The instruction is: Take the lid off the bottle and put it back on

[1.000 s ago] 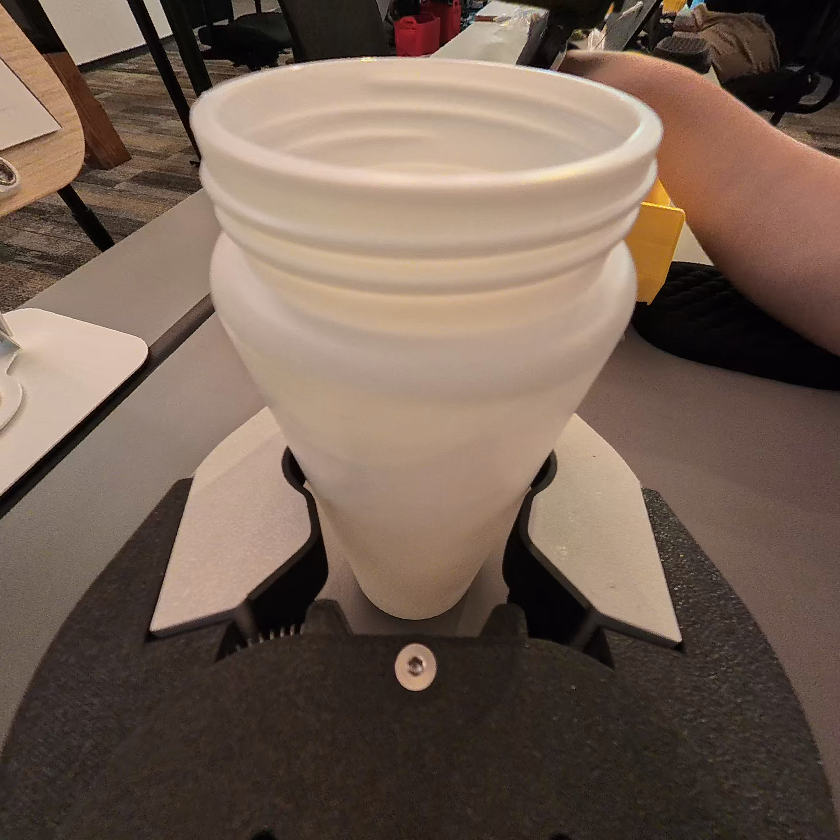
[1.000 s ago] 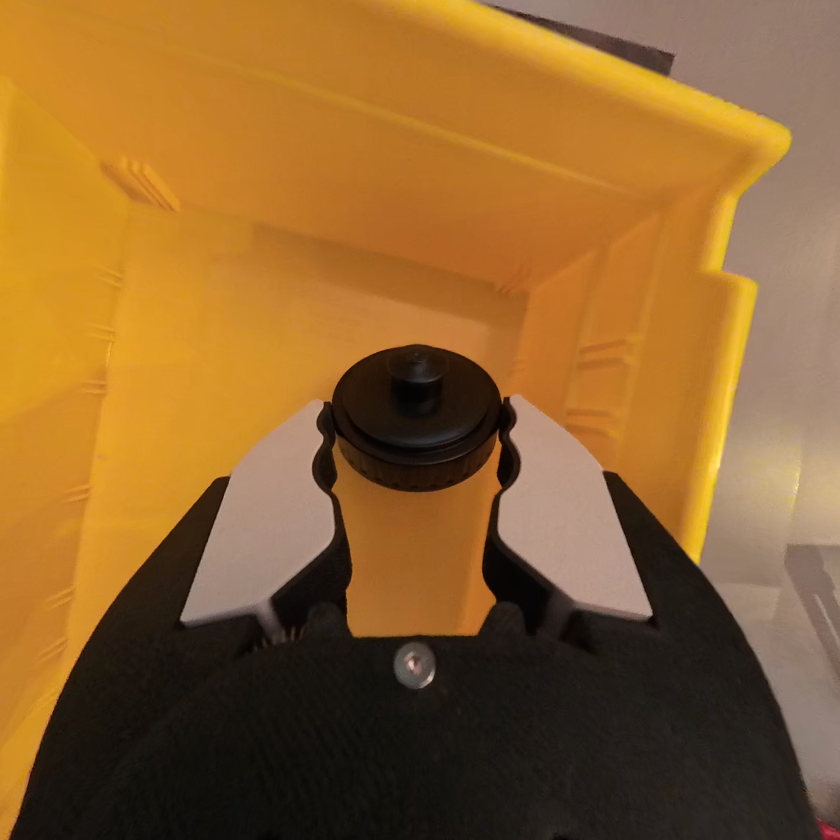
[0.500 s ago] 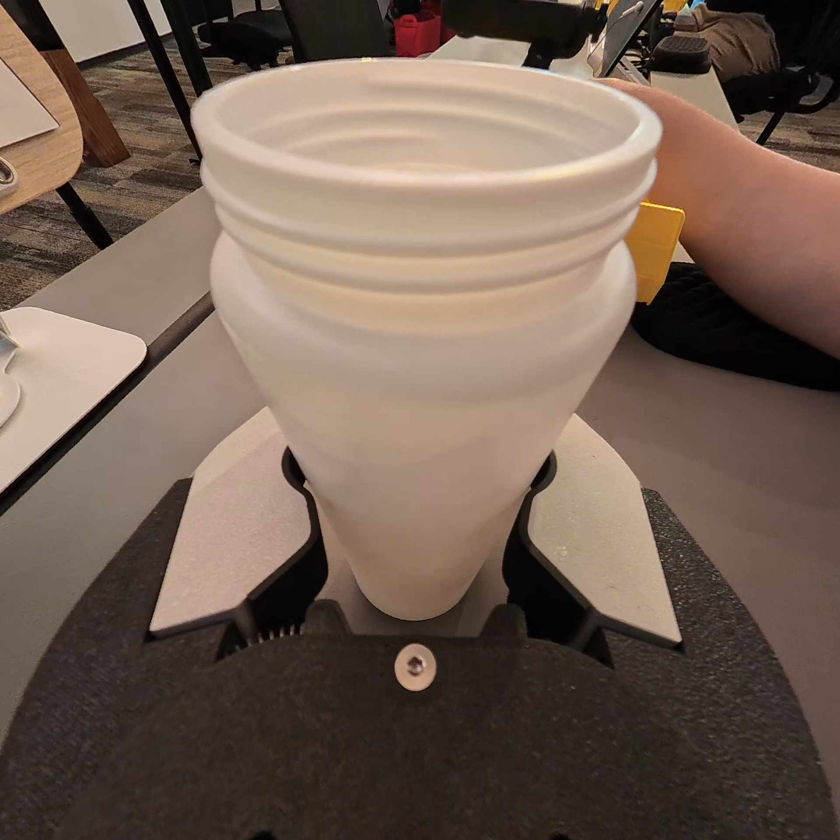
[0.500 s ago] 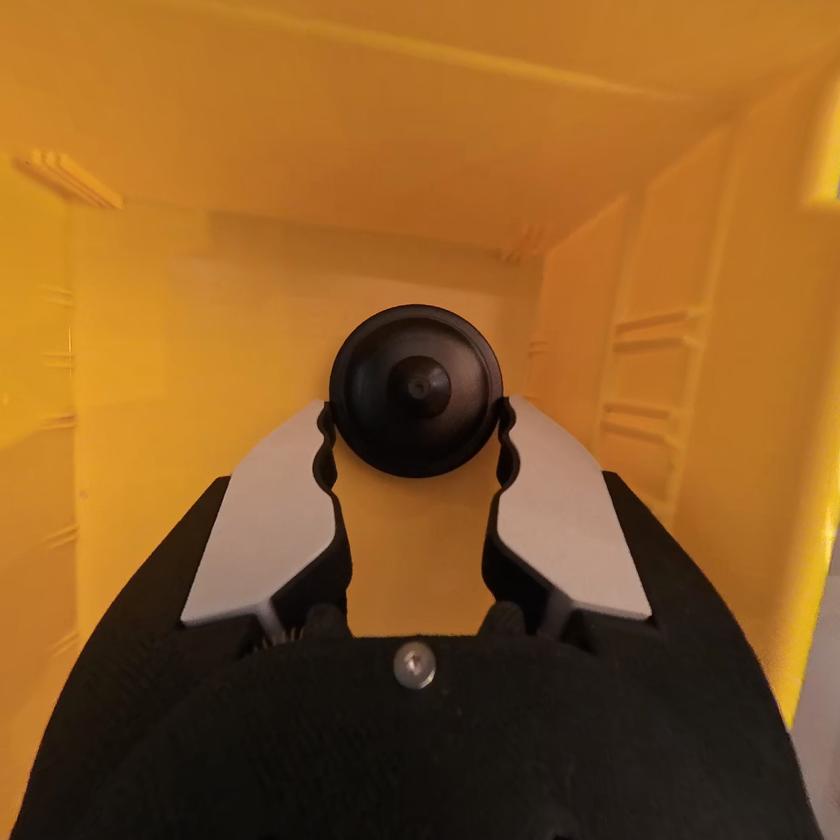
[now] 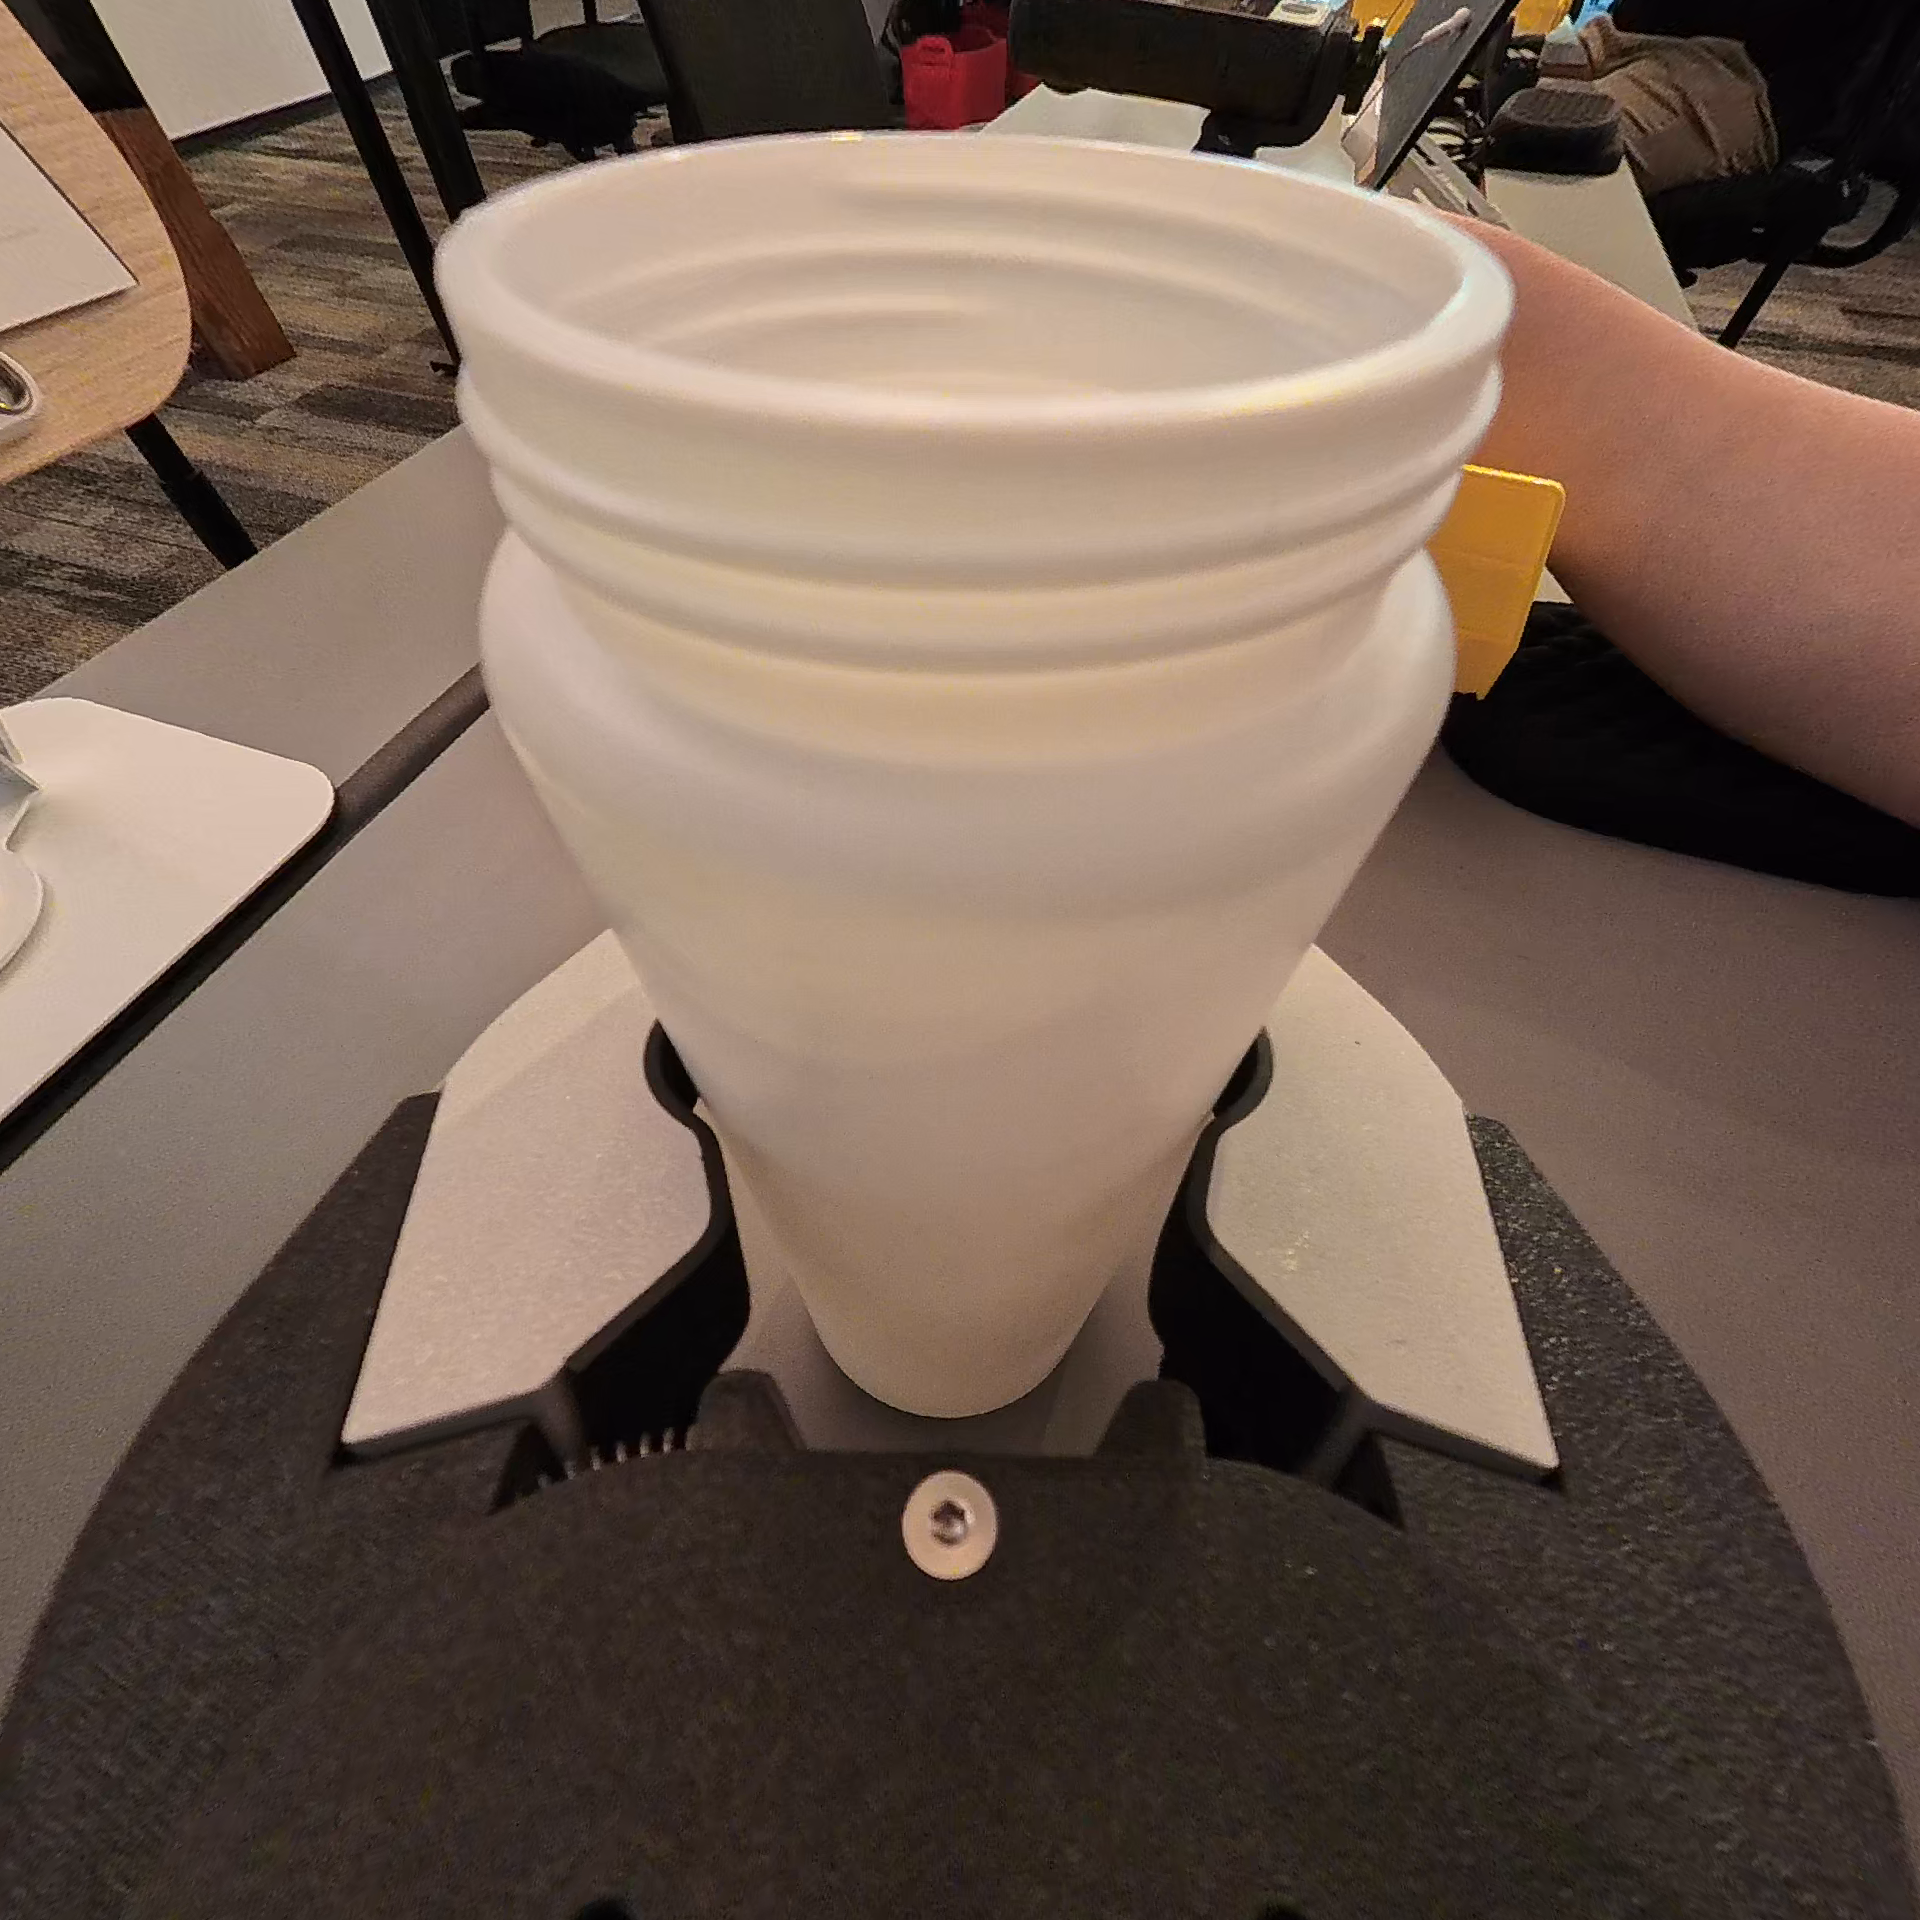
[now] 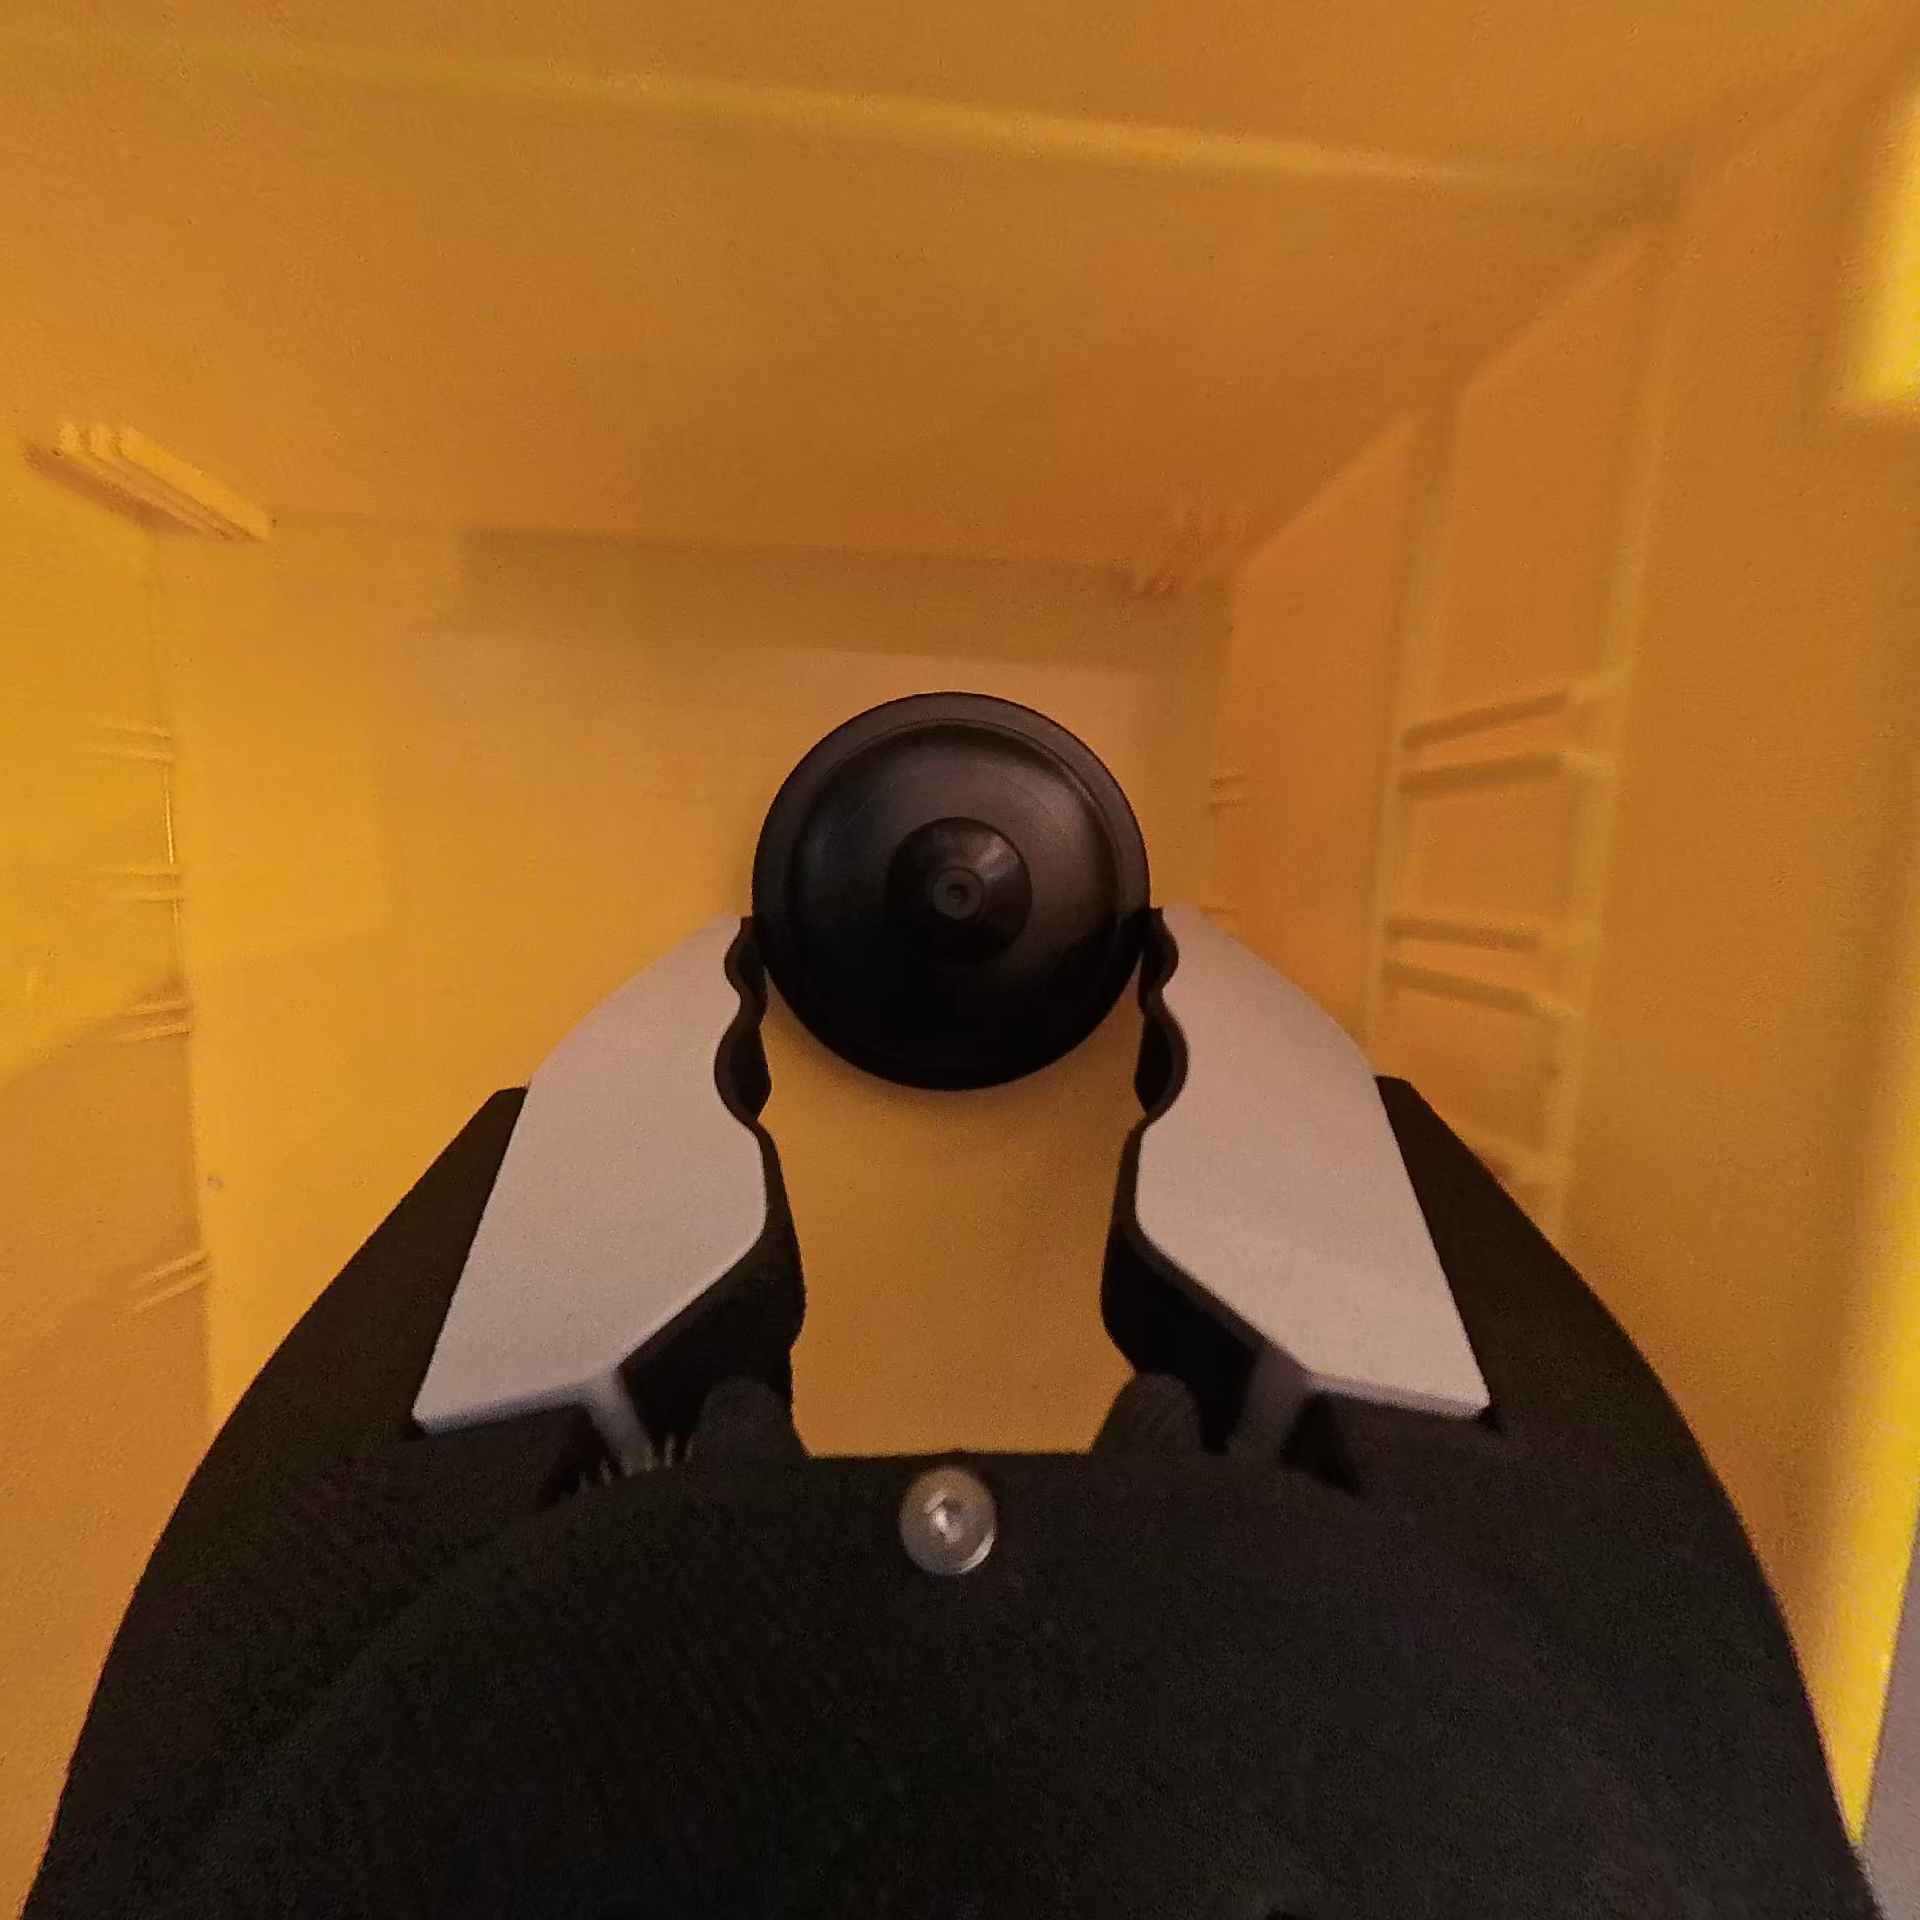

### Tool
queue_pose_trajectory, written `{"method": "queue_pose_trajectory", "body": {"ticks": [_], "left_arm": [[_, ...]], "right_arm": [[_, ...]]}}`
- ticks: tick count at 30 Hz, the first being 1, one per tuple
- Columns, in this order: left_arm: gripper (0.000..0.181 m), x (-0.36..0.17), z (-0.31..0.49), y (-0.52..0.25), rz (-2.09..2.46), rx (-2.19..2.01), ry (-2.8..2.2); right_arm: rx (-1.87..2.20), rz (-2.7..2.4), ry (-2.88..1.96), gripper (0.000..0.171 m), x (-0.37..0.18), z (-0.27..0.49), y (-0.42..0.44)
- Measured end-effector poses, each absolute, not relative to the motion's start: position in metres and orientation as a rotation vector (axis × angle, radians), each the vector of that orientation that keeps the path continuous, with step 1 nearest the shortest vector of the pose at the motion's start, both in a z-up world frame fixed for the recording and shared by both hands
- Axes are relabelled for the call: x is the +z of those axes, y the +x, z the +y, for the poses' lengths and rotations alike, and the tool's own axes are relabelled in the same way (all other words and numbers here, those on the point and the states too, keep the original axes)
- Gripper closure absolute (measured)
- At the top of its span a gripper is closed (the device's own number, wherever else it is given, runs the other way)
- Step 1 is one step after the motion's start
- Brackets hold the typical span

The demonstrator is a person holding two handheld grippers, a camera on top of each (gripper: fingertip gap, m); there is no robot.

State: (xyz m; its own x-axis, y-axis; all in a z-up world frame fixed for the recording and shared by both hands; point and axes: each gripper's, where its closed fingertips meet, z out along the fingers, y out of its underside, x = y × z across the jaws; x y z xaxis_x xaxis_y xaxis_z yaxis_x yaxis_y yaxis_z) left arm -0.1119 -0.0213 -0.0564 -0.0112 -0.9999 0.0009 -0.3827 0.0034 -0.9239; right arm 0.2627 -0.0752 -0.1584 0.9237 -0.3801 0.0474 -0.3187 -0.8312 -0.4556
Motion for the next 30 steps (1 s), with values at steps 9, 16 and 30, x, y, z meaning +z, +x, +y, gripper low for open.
{"method": "queue_pose_trajectory", "body": {"ticks": [9, 16, 30], "left_arm": [[0.083, -0.056, -0.020, -0.112, 1.492, -1.007, -1.485], [0.083, -0.056, -0.017, -0.113, 1.478, -1.008, -1.487], [0.083, -0.053, -0.010, -0.112, 1.404, -1.050, -1.452]], "right_arm": [[-0.274, 0.499, -2.621, 0.100, -0.145, -0.074, 0.266], [-0.441, 0.436, -2.485, 0.095, -0.065, -0.079, 0.258], [0.552, -0.641, -1.483, 0.091, 0.103, -0.030, -0.052]]}}
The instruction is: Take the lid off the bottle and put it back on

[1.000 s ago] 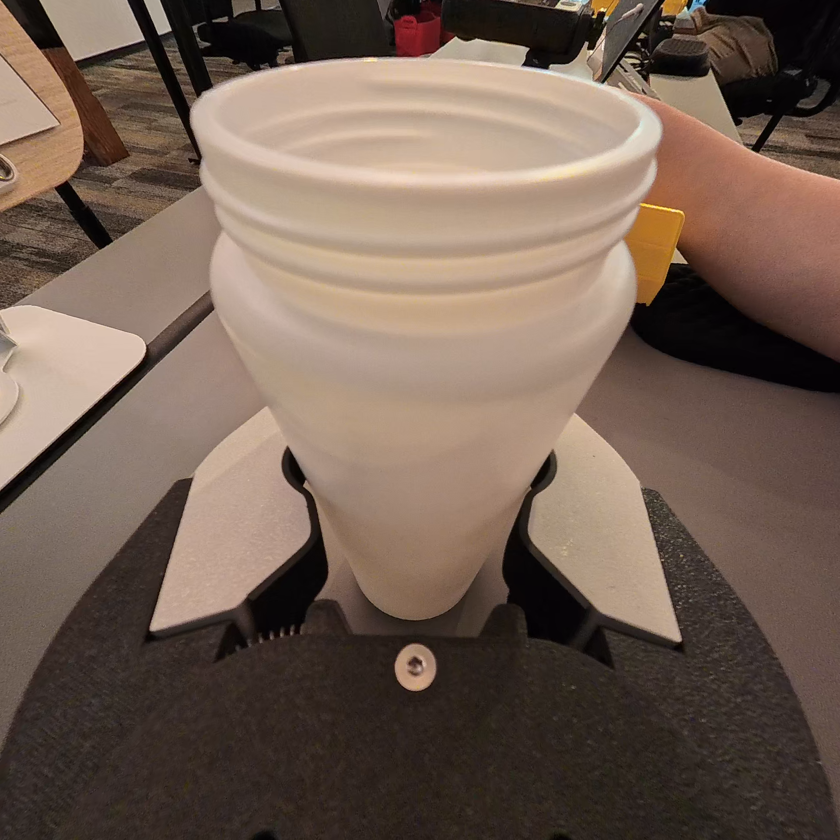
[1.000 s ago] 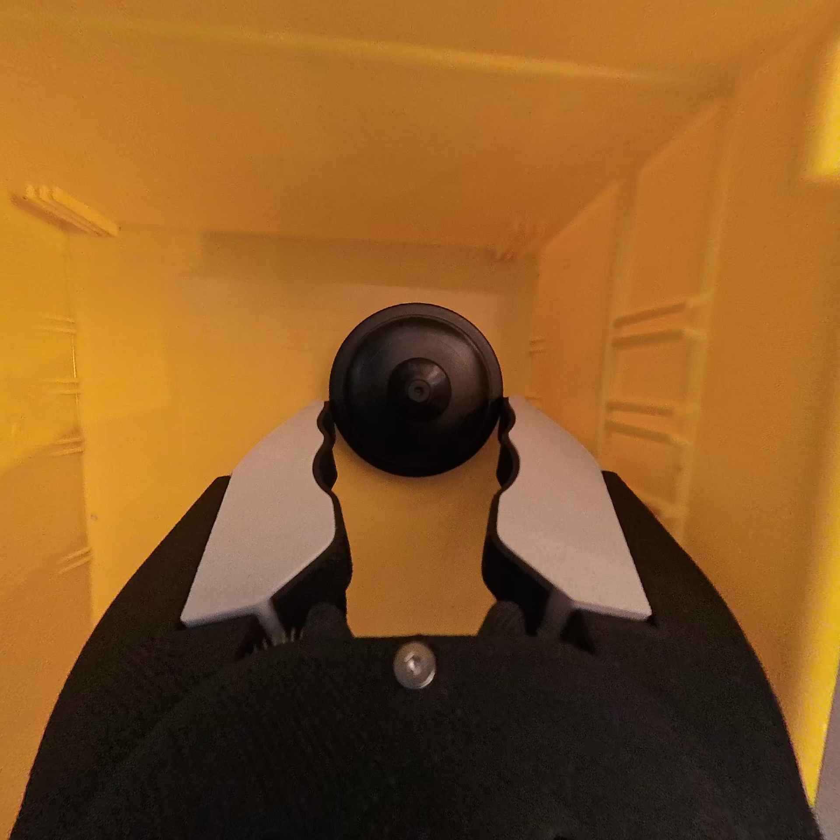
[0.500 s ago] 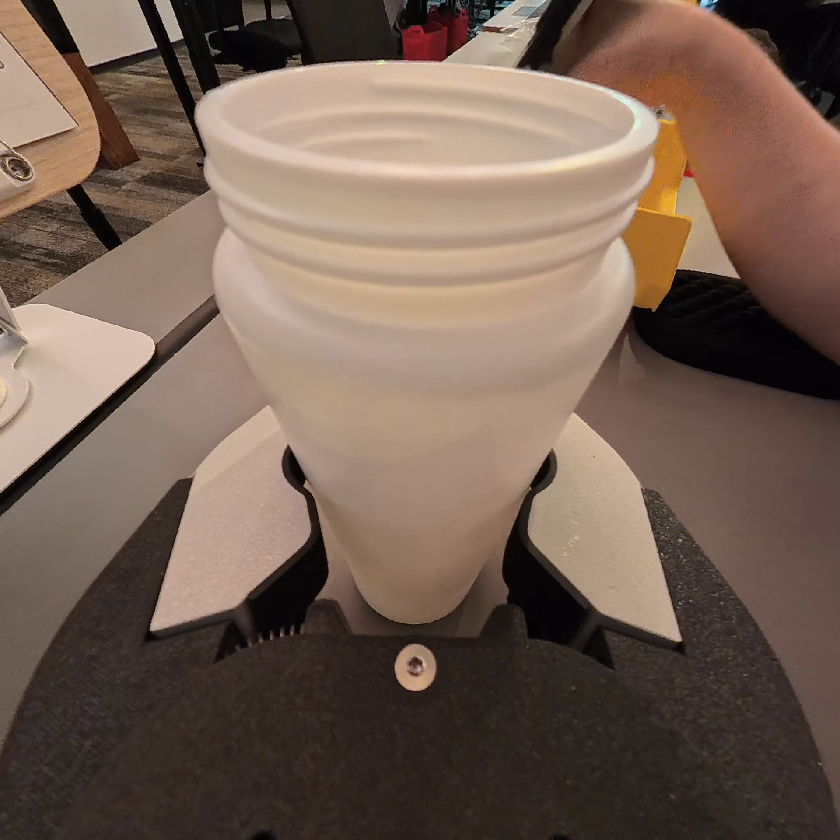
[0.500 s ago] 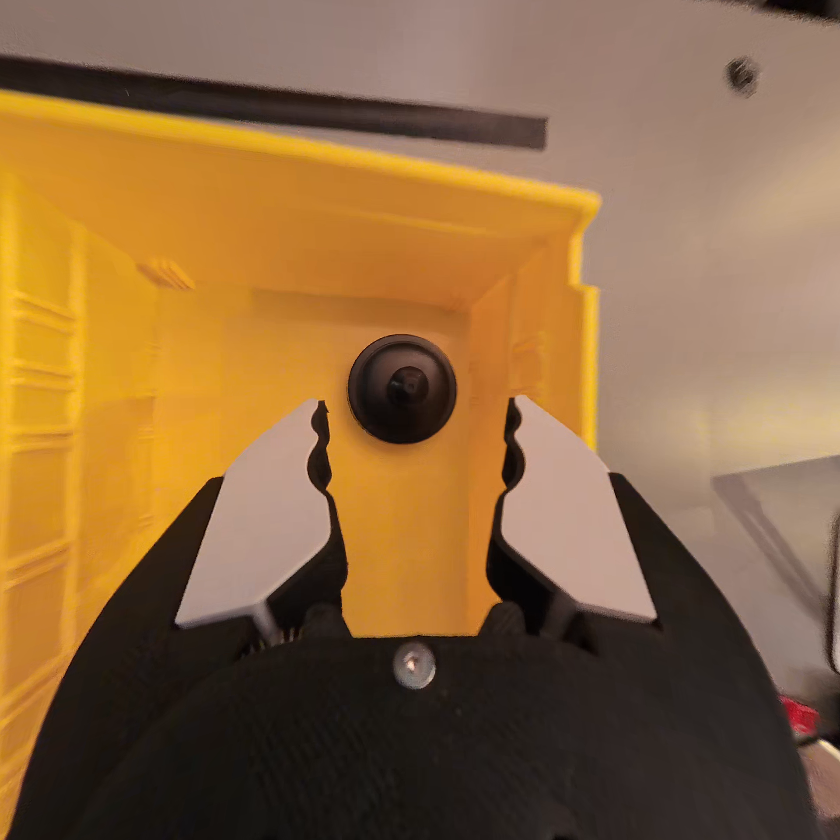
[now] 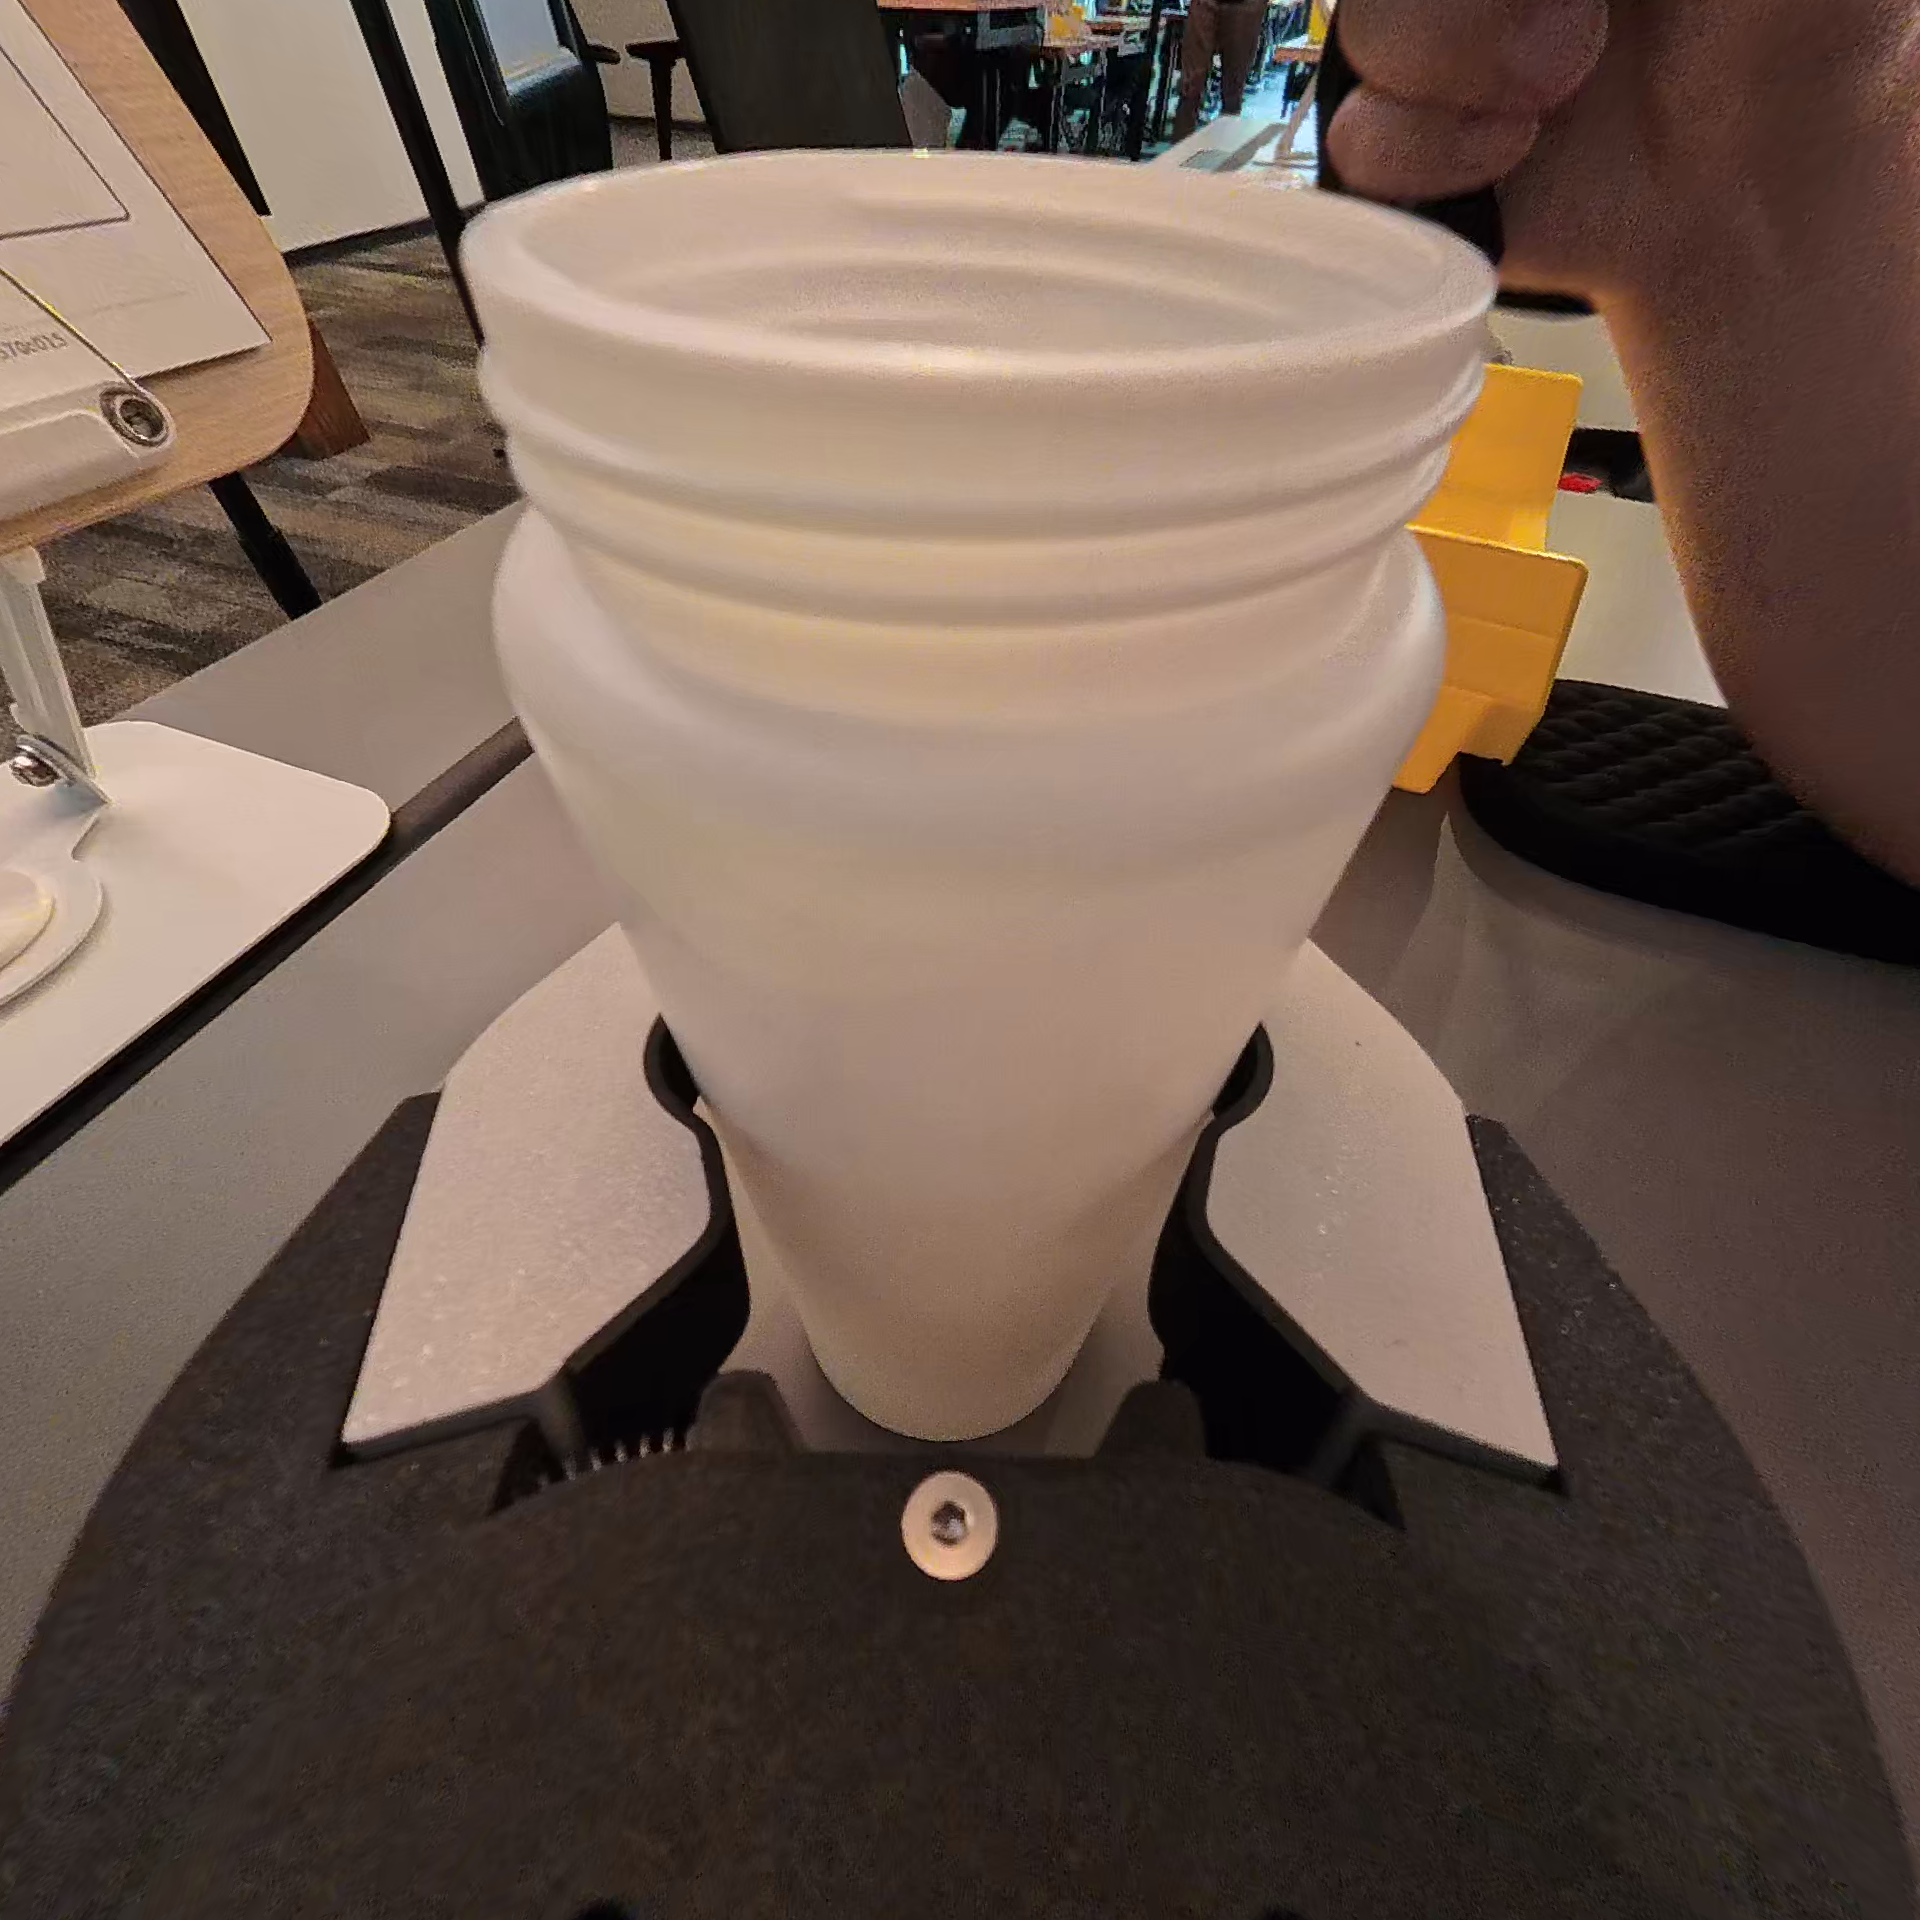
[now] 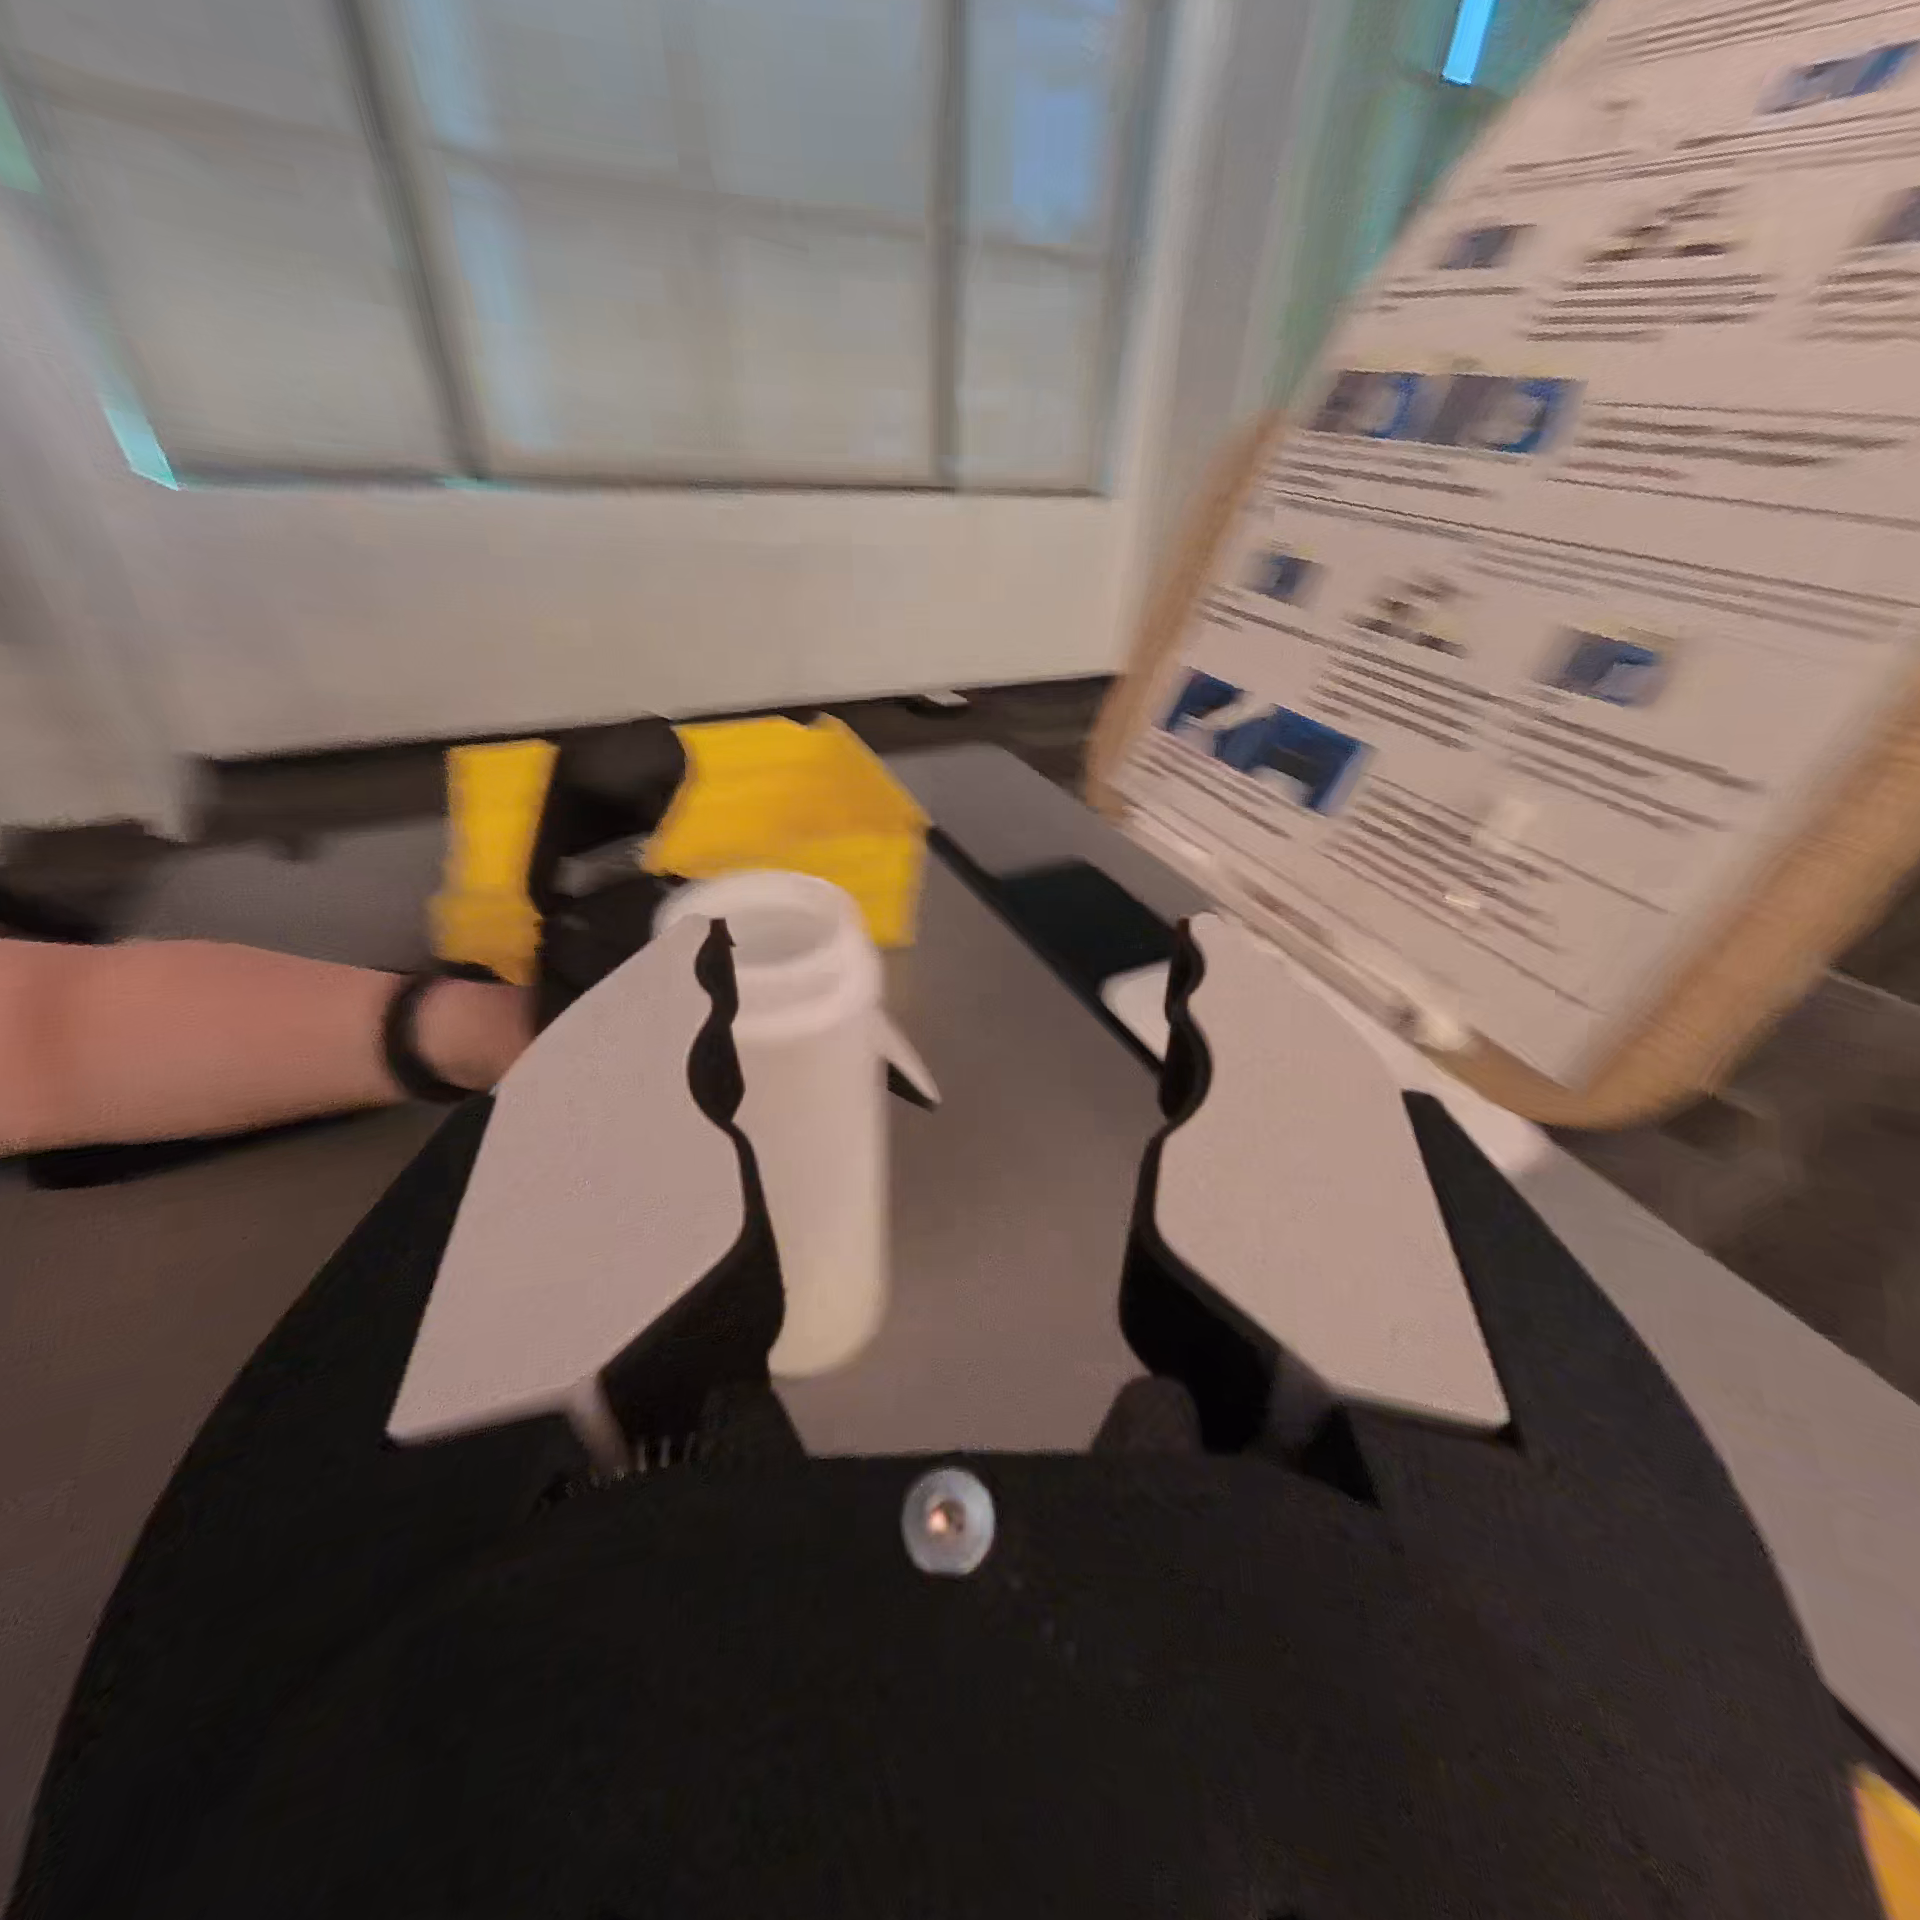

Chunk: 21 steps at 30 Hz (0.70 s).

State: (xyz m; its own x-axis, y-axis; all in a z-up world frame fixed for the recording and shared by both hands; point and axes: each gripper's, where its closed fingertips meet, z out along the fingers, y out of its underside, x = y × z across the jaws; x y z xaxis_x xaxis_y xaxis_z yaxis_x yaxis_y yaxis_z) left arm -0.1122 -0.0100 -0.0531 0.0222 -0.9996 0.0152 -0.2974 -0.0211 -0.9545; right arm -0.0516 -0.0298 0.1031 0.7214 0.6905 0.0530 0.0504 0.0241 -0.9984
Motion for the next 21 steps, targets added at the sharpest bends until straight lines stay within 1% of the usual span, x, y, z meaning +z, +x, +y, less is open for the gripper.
{"method": "queue_pose_trajectory", "body": {"ticks": [3, 9, 14, 21], "left_arm": [[0.083, -0.053, -0.010, -0.112, 1.403, -1.053, -1.447], [0.083, -0.053, -0.010, -0.112, 1.403, -1.057, -1.443], [0.083, -0.053, -0.010, -0.112, 1.403, -1.057, -1.443], [0.082, -0.053, -0.011, -0.113, 1.410, -1.062, -1.440]], "right_arm": [[0.752, -0.703, -1.424, 0.087, 0.094, -0.032, -0.096], [0.674, -0.813, -1.545, 0.080, 0.042, -0.014, -0.144], [0.626, -0.794, -1.615, 0.080, 0.013, 0.002, -0.152], [0.706, -0.820, -1.687, 0.083, -0.012, 0.004, -0.161]]}}
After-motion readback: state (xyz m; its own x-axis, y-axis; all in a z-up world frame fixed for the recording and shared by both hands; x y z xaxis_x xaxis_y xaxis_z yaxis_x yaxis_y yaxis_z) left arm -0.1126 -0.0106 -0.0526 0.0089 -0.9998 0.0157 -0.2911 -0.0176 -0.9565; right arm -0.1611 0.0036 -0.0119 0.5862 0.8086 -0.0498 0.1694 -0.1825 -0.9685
